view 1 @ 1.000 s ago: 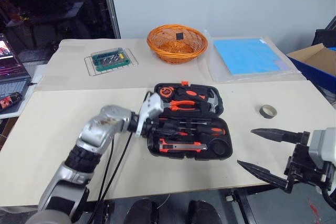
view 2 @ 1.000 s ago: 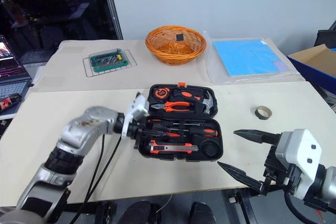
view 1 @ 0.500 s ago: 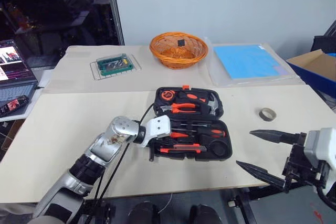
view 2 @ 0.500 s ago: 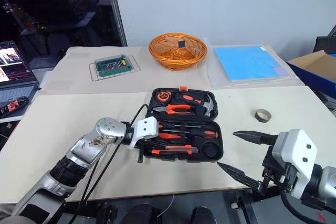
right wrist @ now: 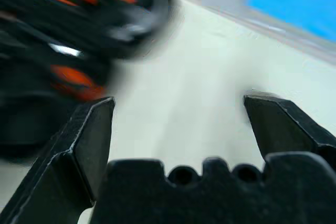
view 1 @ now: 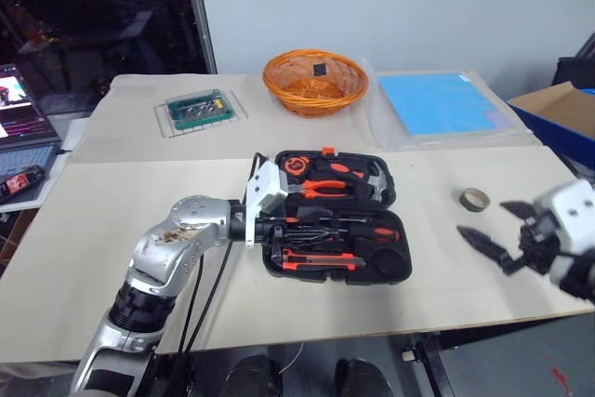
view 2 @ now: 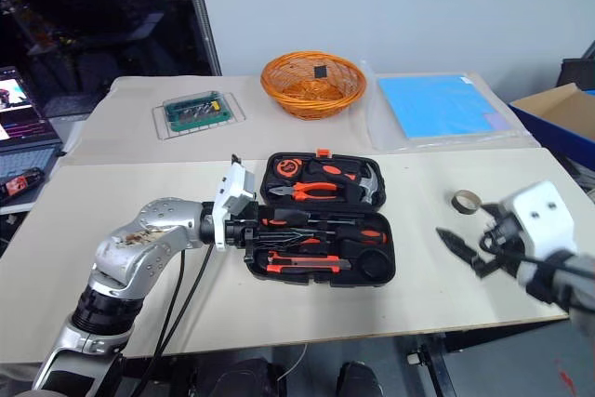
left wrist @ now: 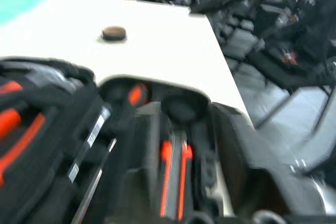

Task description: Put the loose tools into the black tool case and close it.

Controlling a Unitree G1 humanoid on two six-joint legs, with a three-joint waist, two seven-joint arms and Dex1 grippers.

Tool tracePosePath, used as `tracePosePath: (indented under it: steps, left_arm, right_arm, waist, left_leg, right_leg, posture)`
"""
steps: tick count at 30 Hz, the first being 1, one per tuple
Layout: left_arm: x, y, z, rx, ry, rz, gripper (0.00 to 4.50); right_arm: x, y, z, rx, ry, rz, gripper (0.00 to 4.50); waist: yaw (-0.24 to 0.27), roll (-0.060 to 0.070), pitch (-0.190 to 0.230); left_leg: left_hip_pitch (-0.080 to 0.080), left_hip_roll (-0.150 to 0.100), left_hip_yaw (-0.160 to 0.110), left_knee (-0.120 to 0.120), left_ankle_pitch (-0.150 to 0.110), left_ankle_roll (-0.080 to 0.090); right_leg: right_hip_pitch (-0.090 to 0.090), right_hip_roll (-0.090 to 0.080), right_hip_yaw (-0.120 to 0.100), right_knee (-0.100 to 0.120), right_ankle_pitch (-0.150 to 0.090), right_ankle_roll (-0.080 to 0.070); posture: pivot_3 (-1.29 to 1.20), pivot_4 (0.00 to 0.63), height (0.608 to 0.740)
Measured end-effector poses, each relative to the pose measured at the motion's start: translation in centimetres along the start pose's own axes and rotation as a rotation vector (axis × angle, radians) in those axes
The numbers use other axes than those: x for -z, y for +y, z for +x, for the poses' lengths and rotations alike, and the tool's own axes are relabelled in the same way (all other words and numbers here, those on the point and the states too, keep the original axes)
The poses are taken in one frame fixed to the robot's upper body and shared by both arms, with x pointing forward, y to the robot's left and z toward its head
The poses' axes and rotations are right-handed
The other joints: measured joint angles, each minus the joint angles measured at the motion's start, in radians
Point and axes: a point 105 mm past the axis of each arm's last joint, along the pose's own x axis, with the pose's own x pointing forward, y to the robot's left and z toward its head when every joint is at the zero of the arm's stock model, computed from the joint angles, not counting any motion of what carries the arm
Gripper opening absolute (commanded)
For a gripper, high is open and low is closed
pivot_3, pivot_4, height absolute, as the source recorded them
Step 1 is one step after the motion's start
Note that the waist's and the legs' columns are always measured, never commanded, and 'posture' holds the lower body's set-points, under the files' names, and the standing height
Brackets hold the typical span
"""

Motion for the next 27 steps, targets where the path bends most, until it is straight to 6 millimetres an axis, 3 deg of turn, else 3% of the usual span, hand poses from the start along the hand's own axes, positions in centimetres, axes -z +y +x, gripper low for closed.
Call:
tracePosePath:
  steps: [2, 6, 9, 13, 15, 18, 22, 27]
  left_arm:
    - [-0.8, -0.2, 0.2, 0.002, -0.02, -0.006, 3.76]
    - [-1.4, -0.4, 0.4, 0.015, -0.03, -0.027, 3.76]
    - [-1.5, -0.2, 0.5, -0.003, -0.028, -0.022, 3.76]
    - [-1.7, 0.1, 0.7, -0.032, -0.029, 0.0, 3.76]
    - [-1.6, 0.3, 0.6, -0.052, -0.025, 0.002, 3.76]
    - [-1.4, 0.4, 0.4, -0.073, -0.025, -0.001, 3.8]
    - [-1.2, 0.5, 0.1, -0.109, -0.027, -0.001, 3.8]
    - [-0.7, 0.5, -0.4, -0.134, -0.015, -0.009, 3.8]
  right_arm:
    - [0.1, -0.6, 1.1, -0.008, 0.076, -0.073, 4.5]
    - [1.2, -2.0, 4.7, -0.078, 0.209, -0.061, 4.5]
    - [2.4, -2.0, 6.8, -0.157, 0.288, -0.027, 4.5]
    - [1.8, -3.1, 10.3, -0.18, 0.309, -0.021, 4.5]
    - [2.5, -3.8, 11.4, -0.171, 0.346, -0.029, 4.5]
    - [3.6, -4.4, 12.5, -0.162, 0.389, -0.027, 3.86]
    - [5.4, -5.1, 12.9, -0.16, 0.465, -0.023, 2.43]
    - [6.0, -5.2, 12.8, -0.174, 0.481, -0.017, 0.71]
  waist:
    - [-0.005, 0.0, 0.0]
    - [-0.017, -0.001, 0.002]
    - [-0.017, 0.0, 0.003]
    - [-0.026, 0.0, 0.005]
    - [-0.024, 0.0, 0.005]
    - [-0.021, 0.001, 0.006]
    - [-0.021, 0.002, 0.007]
    - [-0.031, 0.003, 0.007]
  left_leg:
    - [0.0, 0.0, 0.0, -0.001, 0.003, -0.005]
    - [0.0, 0.0, 0.001, -0.001, 0.003, -0.006]
    - [-0.001, 0.0, 0.001, -0.002, 0.004, -0.006]
    - [-0.001, -0.001, 0.003, -0.002, 0.004, -0.006]
    - [-0.001, -0.001, 0.003, -0.002, 0.004, -0.007]
    - [-0.002, -0.001, 0.003, -0.002, 0.005, -0.008]
    - [-0.002, -0.001, 0.003, -0.003, 0.005, -0.009]
    - [-0.001, -0.001, 0.002, -0.003, 0.007, -0.011]
  right_leg:
    - [0.0, 0.001, 0.0, 0.0, 0.0, 0.0]
    - [0.0, 0.002, 0.0, 0.0, 0.001, 0.002]
    - [-0.001, 0.002, 0.0, 0.0, 0.002, 0.006]
    - [-0.001, 0.002, 0.0, -0.001, 0.003, 0.008]
    - [-0.001, 0.002, -0.001, -0.001, 0.002, 0.008]
    - [-0.001, 0.002, -0.001, -0.002, 0.002, 0.008]
    - [-0.001, 0.002, -0.003, -0.002, 0.002, 0.008]
    - [0.0, 0.002, -0.003, -0.001, 0.003, 0.008]
  posture:
    - [0.0, 0.15, 0.74]
    - [0.0, 0.15, 0.74]
    - [0.0, 0.15, 0.74]
    - [0.0, 0.15, 0.74]
    - [0.0, 0.15, 0.74]
    - [0.0, 0.15, 0.74]
    - [0.0, 0.15, 0.74]
    - [0.0, 0.15, 0.74]
